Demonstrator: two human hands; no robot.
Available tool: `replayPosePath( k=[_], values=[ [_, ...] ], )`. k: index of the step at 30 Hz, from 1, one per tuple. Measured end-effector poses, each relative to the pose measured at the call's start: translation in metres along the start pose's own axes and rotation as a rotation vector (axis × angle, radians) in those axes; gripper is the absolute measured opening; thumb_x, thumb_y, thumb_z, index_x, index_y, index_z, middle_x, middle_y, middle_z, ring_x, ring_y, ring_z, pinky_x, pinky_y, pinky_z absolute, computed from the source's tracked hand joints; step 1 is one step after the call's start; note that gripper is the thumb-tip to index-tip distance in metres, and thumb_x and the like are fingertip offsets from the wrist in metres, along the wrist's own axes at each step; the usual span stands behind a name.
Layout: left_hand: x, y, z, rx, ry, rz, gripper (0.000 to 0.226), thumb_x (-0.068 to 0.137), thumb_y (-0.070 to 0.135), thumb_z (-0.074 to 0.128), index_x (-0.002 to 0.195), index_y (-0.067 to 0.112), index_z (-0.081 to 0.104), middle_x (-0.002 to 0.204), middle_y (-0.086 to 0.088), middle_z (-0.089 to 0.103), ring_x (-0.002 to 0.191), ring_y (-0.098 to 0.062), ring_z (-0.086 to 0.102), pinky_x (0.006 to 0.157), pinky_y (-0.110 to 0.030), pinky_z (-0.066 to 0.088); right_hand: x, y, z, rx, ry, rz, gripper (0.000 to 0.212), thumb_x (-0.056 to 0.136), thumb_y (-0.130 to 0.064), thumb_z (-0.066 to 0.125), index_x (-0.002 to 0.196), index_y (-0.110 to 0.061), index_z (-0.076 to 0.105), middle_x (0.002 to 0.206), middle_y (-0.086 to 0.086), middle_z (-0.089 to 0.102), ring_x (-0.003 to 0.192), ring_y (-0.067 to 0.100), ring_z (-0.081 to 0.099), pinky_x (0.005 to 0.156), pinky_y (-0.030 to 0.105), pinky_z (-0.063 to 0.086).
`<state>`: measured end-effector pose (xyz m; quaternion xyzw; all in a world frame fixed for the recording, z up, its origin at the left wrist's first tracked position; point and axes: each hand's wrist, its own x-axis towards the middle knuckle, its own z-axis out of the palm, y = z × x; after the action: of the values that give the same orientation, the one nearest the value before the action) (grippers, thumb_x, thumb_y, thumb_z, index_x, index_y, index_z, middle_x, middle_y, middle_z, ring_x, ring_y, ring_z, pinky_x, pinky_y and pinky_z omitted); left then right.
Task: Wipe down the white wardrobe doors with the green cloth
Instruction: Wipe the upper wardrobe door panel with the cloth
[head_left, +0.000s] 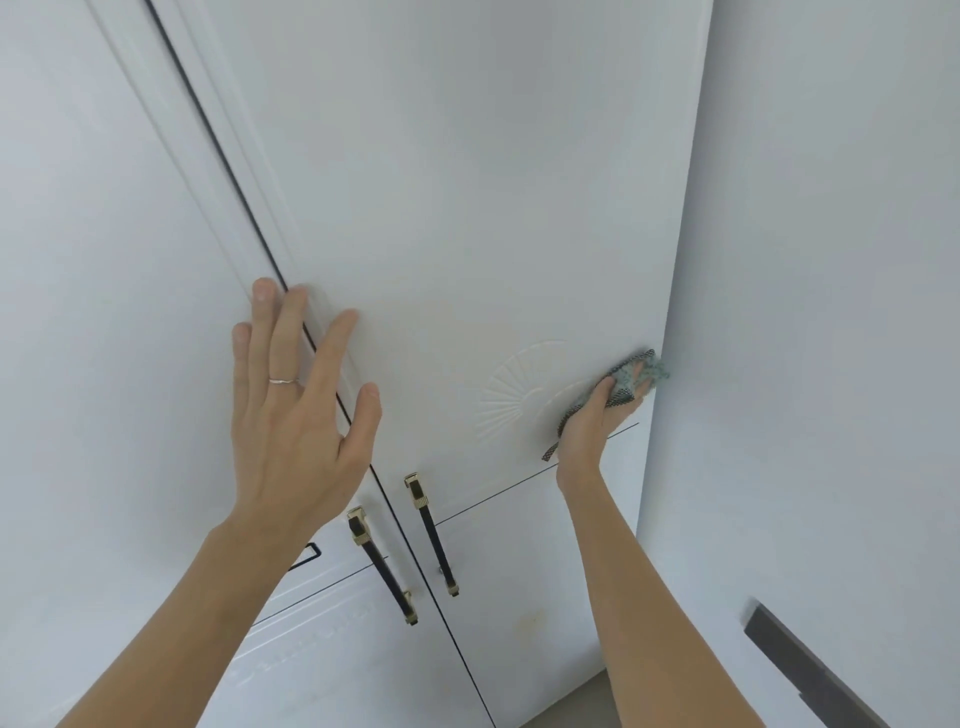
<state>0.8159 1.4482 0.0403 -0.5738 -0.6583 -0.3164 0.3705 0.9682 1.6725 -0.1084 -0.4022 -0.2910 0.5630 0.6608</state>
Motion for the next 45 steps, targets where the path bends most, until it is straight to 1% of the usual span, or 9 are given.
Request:
replayPosePath(
  k=[7, 12, 14, 16, 22, 29, 36, 41, 45],
  values=[
    [0.000, -0.002, 0.002, -0.005, 0.008, 0.003, 0.052, 0.100, 0.025, 0.055, 0.149, 0.007, 0.054, 0.168, -0.019, 0.027, 0.161, -0.037, 0.009, 0.131, -0.048, 0.004, -0.116, 0.035, -0.005, -0.297, -0.427, -0.229, 0.069, 0.110, -0.025, 0.041, 0.147, -0.066, -0.001, 0.161, -0.038, -0.018, 0.152, -0.005, -0.015, 0.129, 0.039, -0.004],
    [-0.003, -0.003, 0.006, -0.013, 0.024, 0.000, 0.052, 0.100, 0.024, 0.057, 0.150, 0.008, 0.054, 0.168, -0.019, 0.027, 0.161, -0.039, 0.009, 0.131, -0.050, 0.003, -0.115, 0.058, -0.036, -0.634, -0.703, -0.546, 0.060, 0.107, -0.024, 0.033, 0.158, -0.045, 0.009, 0.164, -0.029, -0.021, 0.155, 0.009, -0.021, 0.128, 0.045, 0.002],
    [-0.002, -0.003, 0.007, -0.010, 0.030, 0.003, 0.052, 0.100, 0.024, 0.058, 0.150, 0.009, 0.054, 0.169, -0.018, 0.027, 0.161, -0.039, 0.009, 0.131, -0.050, 0.003, -0.094, 0.051, -0.038, -0.620, -0.625, -0.528, 0.061, 0.105, -0.028, 0.031, 0.153, -0.058, 0.007, 0.167, -0.028, -0.012, 0.156, 0.009, -0.015, 0.128, 0.045, 0.007],
    [-0.001, -0.004, 0.007, -0.008, 0.028, 0.017, 0.052, 0.100, 0.023, 0.058, 0.149, 0.009, 0.055, 0.168, -0.018, 0.028, 0.161, -0.038, 0.010, 0.131, -0.048, 0.003, -0.071, 0.032, -0.026, -0.405, -0.445, -0.303, 0.065, 0.103, -0.033, 0.033, 0.144, -0.074, 0.003, 0.167, -0.030, 0.000, 0.158, 0.008, -0.003, 0.125, 0.046, 0.012],
    [-0.002, -0.010, 0.002, -0.004, 0.007, 0.041, 0.050, 0.101, 0.023, 0.057, 0.149, 0.012, 0.056, 0.169, -0.017, 0.028, 0.162, -0.031, 0.008, 0.131, -0.046, 0.005, 0.012, -0.001, -0.014, -0.086, 0.014, 0.064, 0.079, 0.087, -0.069, 0.043, 0.157, -0.051, 0.012, 0.159, -0.027, 0.029, 0.146, 0.008, 0.034, 0.124, 0.047, 0.027],
    [-0.002, -0.011, -0.003, -0.017, -0.008, 0.030, 0.046, 0.103, 0.025, 0.054, 0.147, 0.011, 0.058, 0.169, -0.017, 0.028, 0.161, -0.034, 0.012, 0.131, -0.046, 0.007, -0.042, 0.006, -0.005, -0.072, -0.002, 0.168, 0.074, 0.094, -0.064, 0.040, 0.159, -0.047, 0.011, 0.158, -0.020, 0.036, 0.141, 0.011, 0.042, 0.122, 0.045, 0.031],
    [-0.003, -0.006, -0.001, -0.013, 0.001, 0.024, 0.043, 0.106, 0.025, 0.052, 0.147, 0.010, 0.058, 0.169, -0.018, 0.029, 0.161, -0.038, 0.013, 0.131, -0.051, 0.010, -0.152, 0.047, -0.017, -0.340, -0.605, -0.257, 0.060, 0.111, -0.018, 0.037, 0.161, -0.037, 0.011, 0.167, -0.029, -0.005, 0.154, -0.003, -0.006, 0.124, 0.018, 0.004],
    [-0.003, -0.006, -0.003, -0.006, -0.014, 0.017, 0.043, 0.108, 0.028, 0.050, 0.147, 0.011, 0.058, 0.169, -0.017, 0.028, 0.161, -0.036, 0.012, 0.131, -0.051, 0.009, -0.119, 0.056, -0.028, -0.642, -0.817, -0.572, 0.053, 0.109, -0.035, 0.032, 0.160, -0.034, 0.019, 0.168, -0.024, -0.012, 0.157, 0.013, -0.016, 0.128, 0.037, -0.006],
    [-0.002, -0.005, -0.002, -0.001, -0.017, 0.012, 0.043, 0.108, 0.028, 0.049, 0.147, 0.012, 0.058, 0.169, -0.017, 0.028, 0.161, -0.037, 0.011, 0.131, -0.051, 0.008, -0.096, 0.035, -0.009, -0.797, -1.001, -1.092, 0.055, 0.105, -0.032, 0.039, 0.158, -0.022, 0.030, 0.171, -0.010, 0.006, 0.159, 0.025, -0.003, 0.128, 0.040, -0.005]
  ],
)
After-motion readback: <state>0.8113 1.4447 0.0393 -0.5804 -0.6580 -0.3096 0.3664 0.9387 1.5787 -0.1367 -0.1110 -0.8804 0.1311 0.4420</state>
